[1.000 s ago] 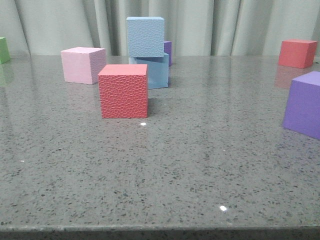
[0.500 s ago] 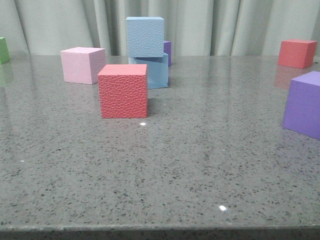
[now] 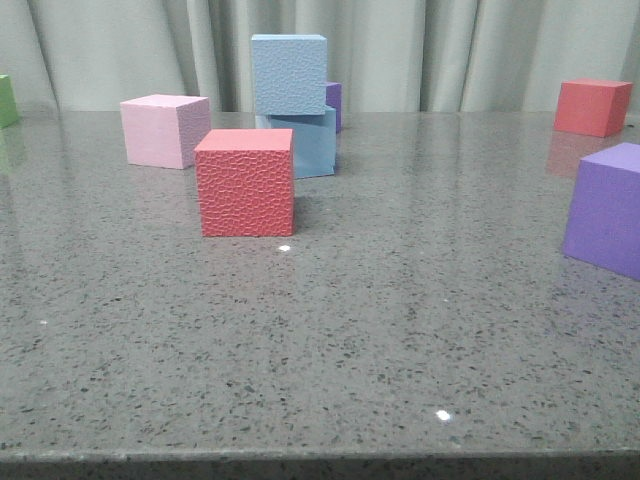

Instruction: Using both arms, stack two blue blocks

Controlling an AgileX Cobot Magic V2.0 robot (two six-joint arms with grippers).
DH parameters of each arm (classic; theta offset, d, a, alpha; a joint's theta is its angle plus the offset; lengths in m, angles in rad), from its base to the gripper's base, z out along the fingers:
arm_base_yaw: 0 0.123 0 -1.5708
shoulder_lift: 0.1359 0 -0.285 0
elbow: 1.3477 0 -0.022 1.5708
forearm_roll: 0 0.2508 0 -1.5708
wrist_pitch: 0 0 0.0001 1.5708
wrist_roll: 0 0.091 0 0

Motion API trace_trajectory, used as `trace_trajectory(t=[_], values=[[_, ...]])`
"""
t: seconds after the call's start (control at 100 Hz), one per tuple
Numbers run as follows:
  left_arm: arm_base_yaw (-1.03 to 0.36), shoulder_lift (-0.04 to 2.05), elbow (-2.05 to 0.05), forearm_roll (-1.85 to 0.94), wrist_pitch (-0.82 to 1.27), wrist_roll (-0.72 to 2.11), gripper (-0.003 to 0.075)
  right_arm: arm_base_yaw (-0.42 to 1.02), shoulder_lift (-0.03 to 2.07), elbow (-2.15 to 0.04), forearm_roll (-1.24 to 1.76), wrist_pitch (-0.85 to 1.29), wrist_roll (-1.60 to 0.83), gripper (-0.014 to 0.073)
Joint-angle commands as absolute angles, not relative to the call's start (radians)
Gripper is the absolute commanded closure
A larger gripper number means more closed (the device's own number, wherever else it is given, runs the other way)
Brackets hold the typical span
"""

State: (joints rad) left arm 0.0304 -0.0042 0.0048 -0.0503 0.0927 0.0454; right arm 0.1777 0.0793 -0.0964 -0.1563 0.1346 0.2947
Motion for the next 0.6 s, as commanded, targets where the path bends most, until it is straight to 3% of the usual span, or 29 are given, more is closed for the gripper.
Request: trace_trajectory(t=[0.0, 0.35, 0.59], values=[[0.034, -0.038, 0.007, -0.057, 0.023, 0.047, 0.0738, 0.132, 0.069, -0.084, -0.076, 0.0, 0.198, 0.0707], [0.034, -0.038, 0.007, -0.057, 0.023, 0.047, 0.0739, -0.036, -0.015, 0.007, 0.031, 0.04, 0.104, 0.0707], [0.034, -0.038, 0.007, -0.057, 0.023, 0.047, 0.0739, -0.052, -0.032, 0.007, 0.031, 0.068, 0.104, 0.0707]])
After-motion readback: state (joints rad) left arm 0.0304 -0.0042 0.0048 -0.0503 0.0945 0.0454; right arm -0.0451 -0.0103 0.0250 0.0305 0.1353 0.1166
